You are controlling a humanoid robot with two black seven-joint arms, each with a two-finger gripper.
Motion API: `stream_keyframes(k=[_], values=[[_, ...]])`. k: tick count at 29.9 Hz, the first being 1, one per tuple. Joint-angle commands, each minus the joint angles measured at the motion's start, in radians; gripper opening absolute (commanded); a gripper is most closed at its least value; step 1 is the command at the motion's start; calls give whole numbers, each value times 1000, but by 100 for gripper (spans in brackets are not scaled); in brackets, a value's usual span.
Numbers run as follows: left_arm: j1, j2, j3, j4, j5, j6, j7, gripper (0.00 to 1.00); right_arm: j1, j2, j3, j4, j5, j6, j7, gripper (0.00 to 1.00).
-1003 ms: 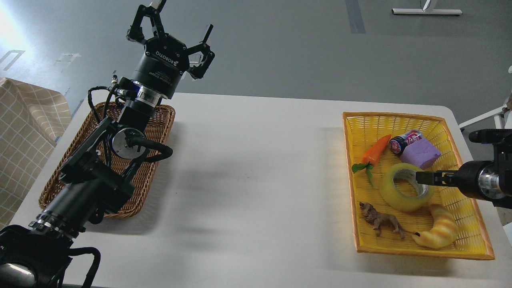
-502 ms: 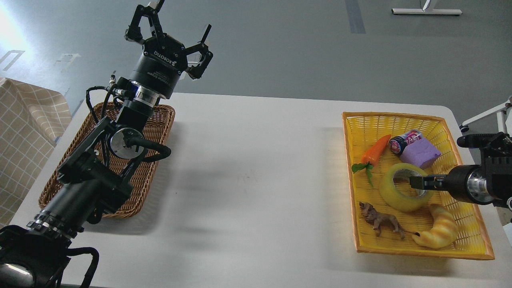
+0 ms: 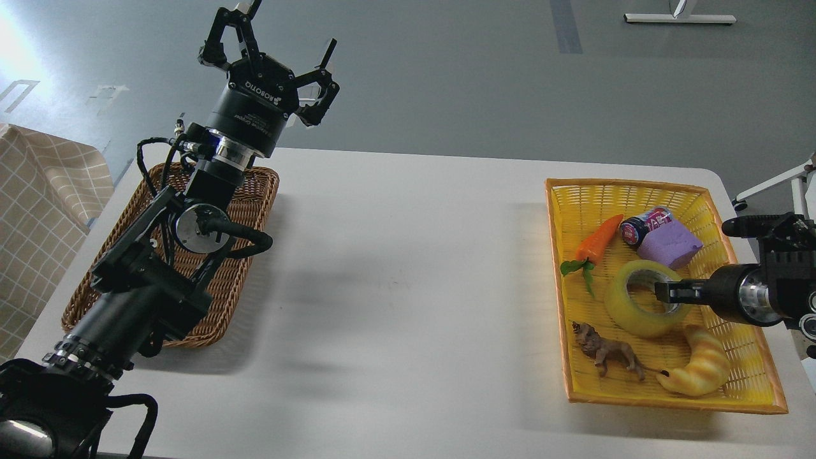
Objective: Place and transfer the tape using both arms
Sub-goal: 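Reach the right gripper into the tape roll's hole and grip it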
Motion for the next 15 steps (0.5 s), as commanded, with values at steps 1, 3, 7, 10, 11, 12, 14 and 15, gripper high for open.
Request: stream_keyframes(k=[1,3,7,10,11,12,14,15], values=[[0,0,0,2,0,0,0,98,0,2,0,-2,0,0,0,36],[0,0,0,2,0,0,0,98,2,2,0,-2,0,0,-1,36],[0,0,-1,2,0,0,0,98,3,0,0,-2,3,0,-7,29],[0,0,0,2,0,0,0,98,2,0,0,0,6,0,-9,16],[0,0,-1,2,0,0,0,98,2,0,0,0,6,0,-9,12],[0,0,0,2,0,0,0,98,2,0,0,0,6,0,-9,8],[0,0,-1,2,0,0,0,98,3,0,0,0,7,0,-9,0],[0,0,-1,2,0,0,0,98,6,0,2,4,9,0,-9,0]])
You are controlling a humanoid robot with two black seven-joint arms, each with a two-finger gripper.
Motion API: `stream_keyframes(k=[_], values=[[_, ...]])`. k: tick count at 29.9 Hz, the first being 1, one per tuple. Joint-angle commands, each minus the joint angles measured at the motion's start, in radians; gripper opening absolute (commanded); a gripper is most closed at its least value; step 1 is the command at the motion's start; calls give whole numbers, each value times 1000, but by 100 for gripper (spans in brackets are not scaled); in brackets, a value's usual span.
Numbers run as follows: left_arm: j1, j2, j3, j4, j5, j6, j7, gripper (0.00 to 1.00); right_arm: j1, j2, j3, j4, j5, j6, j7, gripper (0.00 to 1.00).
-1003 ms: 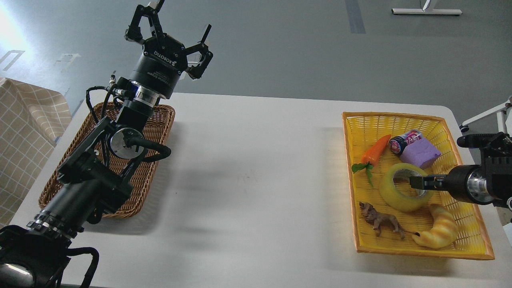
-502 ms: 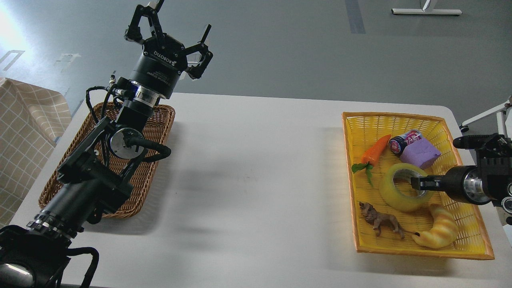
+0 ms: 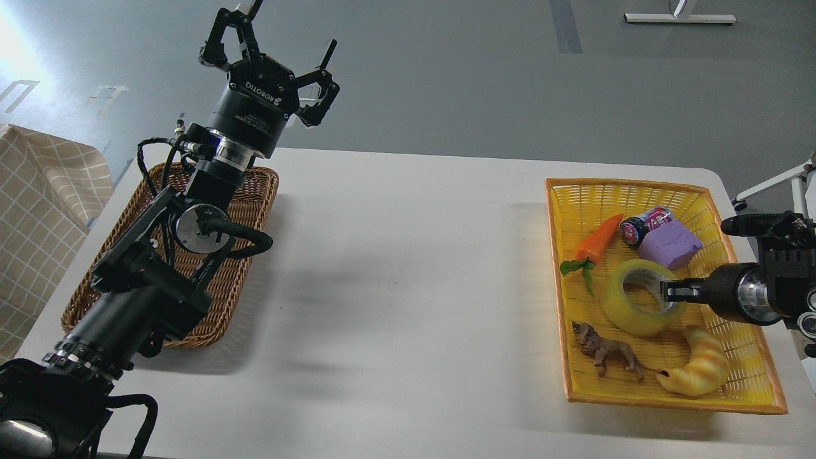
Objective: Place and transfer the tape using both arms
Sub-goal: 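Reach the right gripper into the tape roll's hole and grip it, then lift the tape roll out of the crate and carry it toward table center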
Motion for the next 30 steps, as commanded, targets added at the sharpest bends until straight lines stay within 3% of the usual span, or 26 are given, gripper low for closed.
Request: stream_keyframes(k=[1,12,19,30], values=[[0,0,1,0,0,0,0,98,10,-2,3,11,4,0,0,0],[0,-2,-1,6,0,0,-1,98,125,-112,16,192,11,0,3,0],[0,-2,-1,6,0,0,0,98,244,-100,19,203,12,0,4,0],[0,-2,-2,6,0,0,0,98,346,153,3,134,31,0,3,0]])
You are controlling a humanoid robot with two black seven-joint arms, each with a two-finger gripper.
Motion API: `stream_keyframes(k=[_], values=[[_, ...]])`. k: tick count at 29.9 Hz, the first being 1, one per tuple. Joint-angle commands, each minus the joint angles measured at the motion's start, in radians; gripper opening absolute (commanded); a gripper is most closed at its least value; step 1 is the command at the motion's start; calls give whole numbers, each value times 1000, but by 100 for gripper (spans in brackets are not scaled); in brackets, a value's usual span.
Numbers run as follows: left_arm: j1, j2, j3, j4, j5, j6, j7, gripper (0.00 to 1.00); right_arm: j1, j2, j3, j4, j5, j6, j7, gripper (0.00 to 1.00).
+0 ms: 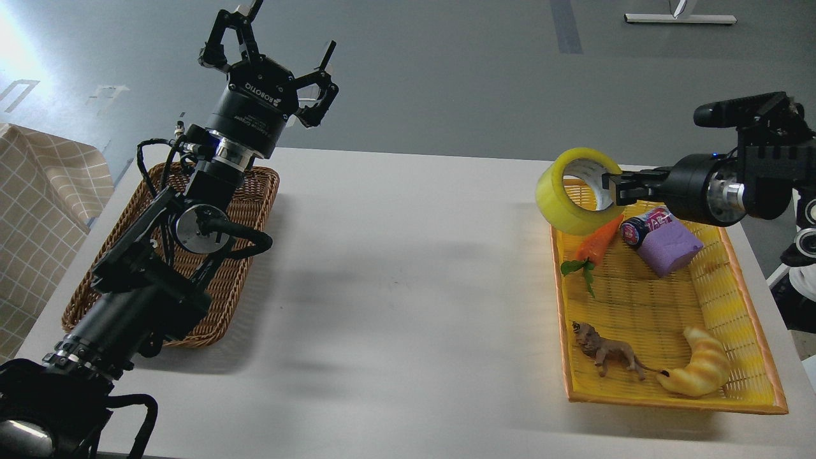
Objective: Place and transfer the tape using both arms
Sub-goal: 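Lift the tape roll out of the crate and carry it toward table center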
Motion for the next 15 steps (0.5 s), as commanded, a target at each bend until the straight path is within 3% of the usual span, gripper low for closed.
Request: stream_keyframes(k=[1,7,15], values=[[0,-1,-4,-1,0,0,0,98,19,86,-2,-38,0,0,-2,0],[0,-1,-7,-1,0,0,0,98,37,232,-12,-127,-11,0,-3,0],[0,-1,-7,-1,0,0,0,98,125,408,-174,-259,-5,0,-2,0]])
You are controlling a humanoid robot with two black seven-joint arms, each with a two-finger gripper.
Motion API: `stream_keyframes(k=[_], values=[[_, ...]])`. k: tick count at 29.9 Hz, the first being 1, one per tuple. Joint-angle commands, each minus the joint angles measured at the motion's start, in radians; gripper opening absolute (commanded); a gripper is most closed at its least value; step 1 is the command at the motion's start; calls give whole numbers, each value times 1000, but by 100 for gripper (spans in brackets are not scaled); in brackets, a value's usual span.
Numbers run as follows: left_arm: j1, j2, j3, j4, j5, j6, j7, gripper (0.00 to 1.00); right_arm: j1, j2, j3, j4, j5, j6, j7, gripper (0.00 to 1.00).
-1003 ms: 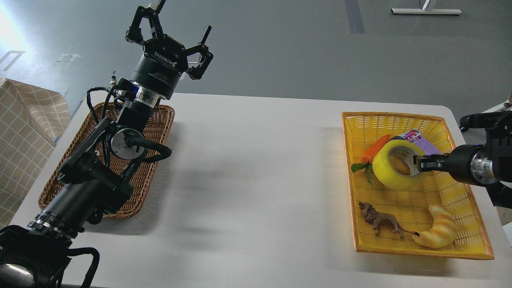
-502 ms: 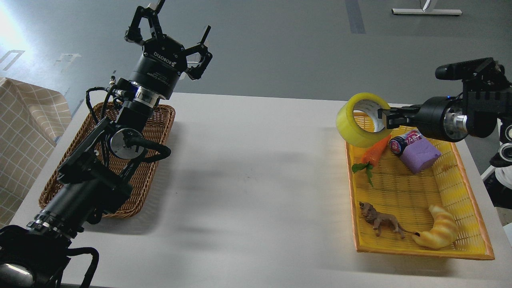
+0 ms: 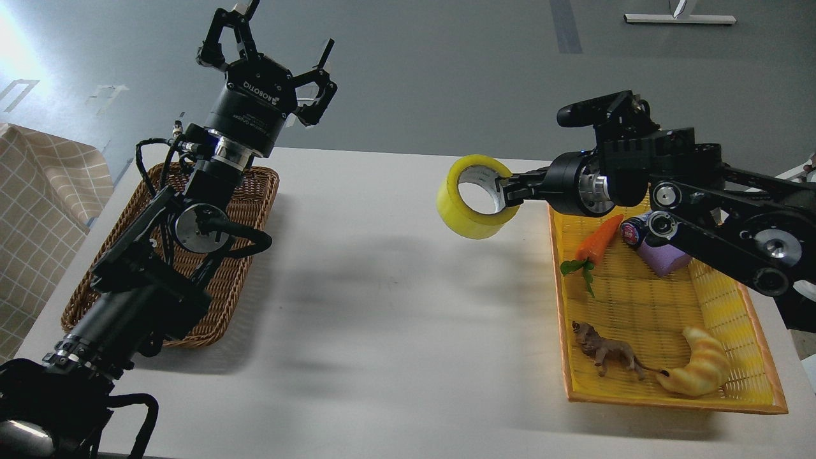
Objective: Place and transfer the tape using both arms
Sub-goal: 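Lift the tape roll out of the crate and carry it toward table center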
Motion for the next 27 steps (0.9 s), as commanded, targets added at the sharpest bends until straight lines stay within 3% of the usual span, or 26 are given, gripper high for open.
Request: stream_keyframes(k=[1,27], values=[[0,0,0,0,0,0,0,98,22,84,-48,-54,6,0,2,0],[-2,-6,-14,-2,0,0,0,98,24,340,-182,-275,9,0,9,0]])
